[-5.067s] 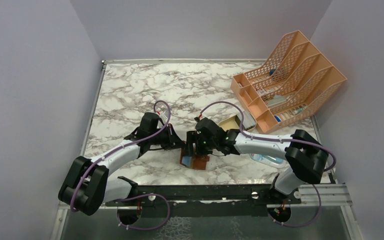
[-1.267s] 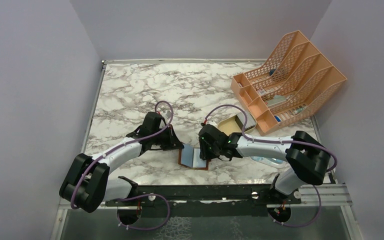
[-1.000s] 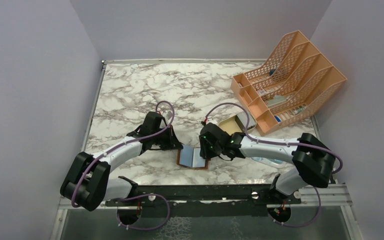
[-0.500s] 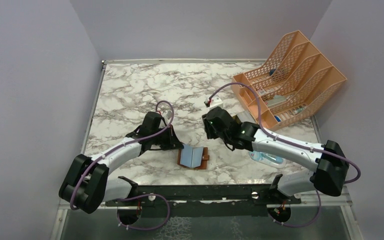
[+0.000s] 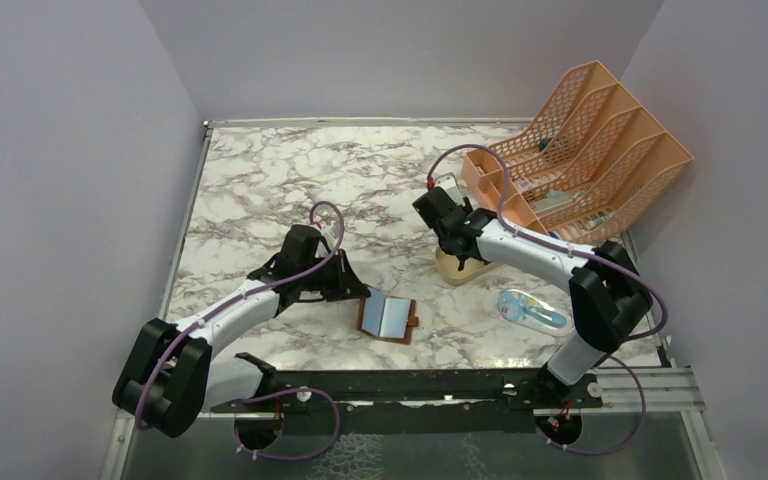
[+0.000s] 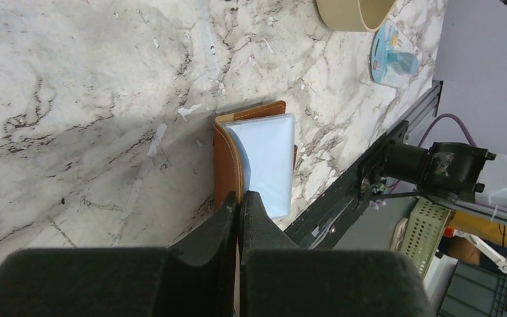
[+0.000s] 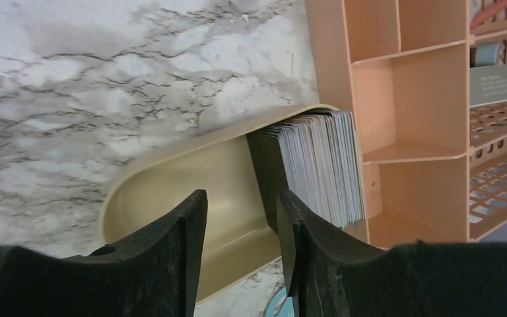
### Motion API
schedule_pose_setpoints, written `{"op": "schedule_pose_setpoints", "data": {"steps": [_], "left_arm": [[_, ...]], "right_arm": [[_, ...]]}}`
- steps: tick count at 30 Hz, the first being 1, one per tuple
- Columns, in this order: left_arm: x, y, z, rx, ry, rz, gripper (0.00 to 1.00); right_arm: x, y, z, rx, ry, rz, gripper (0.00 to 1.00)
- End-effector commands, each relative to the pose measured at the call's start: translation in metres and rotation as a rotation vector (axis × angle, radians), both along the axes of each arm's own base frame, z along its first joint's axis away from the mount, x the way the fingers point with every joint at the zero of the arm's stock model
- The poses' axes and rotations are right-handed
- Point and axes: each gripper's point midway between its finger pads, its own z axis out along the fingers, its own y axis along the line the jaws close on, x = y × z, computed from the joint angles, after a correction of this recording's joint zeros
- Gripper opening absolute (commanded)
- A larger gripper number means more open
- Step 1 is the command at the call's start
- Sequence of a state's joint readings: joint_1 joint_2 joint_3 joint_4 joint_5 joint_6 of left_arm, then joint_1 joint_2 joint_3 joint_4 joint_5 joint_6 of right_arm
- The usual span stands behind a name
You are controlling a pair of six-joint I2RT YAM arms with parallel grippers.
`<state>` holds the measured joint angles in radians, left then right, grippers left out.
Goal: Put the credit cards into the card holder
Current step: Pick up the credit card from the storage box.
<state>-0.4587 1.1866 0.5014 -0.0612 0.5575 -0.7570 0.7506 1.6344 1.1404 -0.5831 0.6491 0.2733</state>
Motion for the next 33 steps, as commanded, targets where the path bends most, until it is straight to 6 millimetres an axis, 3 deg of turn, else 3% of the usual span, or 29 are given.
{"op": "schedule_pose_setpoints", "data": {"steps": [1,12,26,33], "left_arm": [[-0.003,-0.005,0.008,-0.046,-0.013,-0.027,0.00],[-0.002,-0.006,0.007,-0.039,-0.009,-0.035,0.00],[-0.002,-0.006,0.004,-0.028,-0.002,-0.040,0.00],[-0.003,-0.005,0.003,-0.027,-0.002,-0.041,0.00]], "right_arm": [[0.009,-0.030,0.000,-0.169,-0.005,-0.057,0.45],[0.018,-0.063,-0.018,-0.273,0.027,-0.123,0.49],[0.020,-0.068,-0.027,-0.286,0.048,-0.135,0.49],[0.019,-0.071,-0.019,-0.283,0.029,-0.152,0.41]]}}
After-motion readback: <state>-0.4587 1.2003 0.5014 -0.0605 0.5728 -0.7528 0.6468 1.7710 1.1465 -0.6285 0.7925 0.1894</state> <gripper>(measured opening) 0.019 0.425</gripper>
